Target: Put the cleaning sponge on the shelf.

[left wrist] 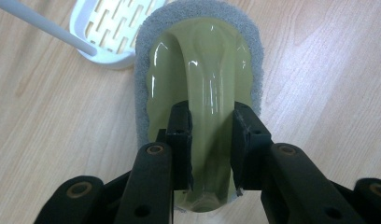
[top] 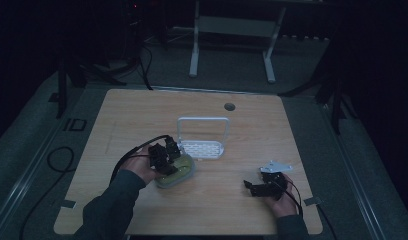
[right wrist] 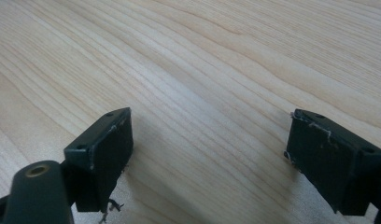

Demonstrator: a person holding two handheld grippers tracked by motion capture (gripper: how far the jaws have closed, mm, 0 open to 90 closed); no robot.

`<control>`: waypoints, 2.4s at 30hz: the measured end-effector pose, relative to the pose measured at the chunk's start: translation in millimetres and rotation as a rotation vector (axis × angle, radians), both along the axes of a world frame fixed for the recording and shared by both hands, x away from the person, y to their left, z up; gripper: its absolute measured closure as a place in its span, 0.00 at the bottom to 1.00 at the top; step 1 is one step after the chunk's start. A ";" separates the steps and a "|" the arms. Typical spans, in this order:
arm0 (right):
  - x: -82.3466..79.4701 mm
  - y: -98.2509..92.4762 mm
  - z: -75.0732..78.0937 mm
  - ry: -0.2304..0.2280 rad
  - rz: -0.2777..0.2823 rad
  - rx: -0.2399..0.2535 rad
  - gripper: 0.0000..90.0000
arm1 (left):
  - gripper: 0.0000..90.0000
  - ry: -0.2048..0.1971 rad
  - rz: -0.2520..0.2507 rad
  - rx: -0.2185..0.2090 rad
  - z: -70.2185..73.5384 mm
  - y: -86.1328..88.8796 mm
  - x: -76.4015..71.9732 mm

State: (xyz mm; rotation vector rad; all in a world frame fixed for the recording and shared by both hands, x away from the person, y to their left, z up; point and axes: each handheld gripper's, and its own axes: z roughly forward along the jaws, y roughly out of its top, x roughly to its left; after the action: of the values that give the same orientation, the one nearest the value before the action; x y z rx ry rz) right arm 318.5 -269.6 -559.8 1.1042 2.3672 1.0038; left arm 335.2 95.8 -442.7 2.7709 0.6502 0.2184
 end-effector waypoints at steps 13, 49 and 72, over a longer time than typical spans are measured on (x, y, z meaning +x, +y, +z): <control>-0.1 0.1 0.1 0.002 -0.001 0.001 0.16 | 0.80 -0.054 -0.058 -0.006 5.9 -2.6 4.3; -0.1 0.1 0.1 0.002 -0.001 0.000 0.16 | 0.80 -0.106 -0.211 0.016 12.3 -18.0 23.6; -0.1 0.0 0.1 0.001 -0.001 0.000 0.16 | 0.80 -0.144 -0.299 0.073 12.0 -34.4 30.3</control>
State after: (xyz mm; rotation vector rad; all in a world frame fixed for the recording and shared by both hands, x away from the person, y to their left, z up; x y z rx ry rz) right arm 318.4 -269.6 -559.8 1.1058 2.3677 1.0035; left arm 365.4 61.4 -430.8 2.8420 0.1916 0.3776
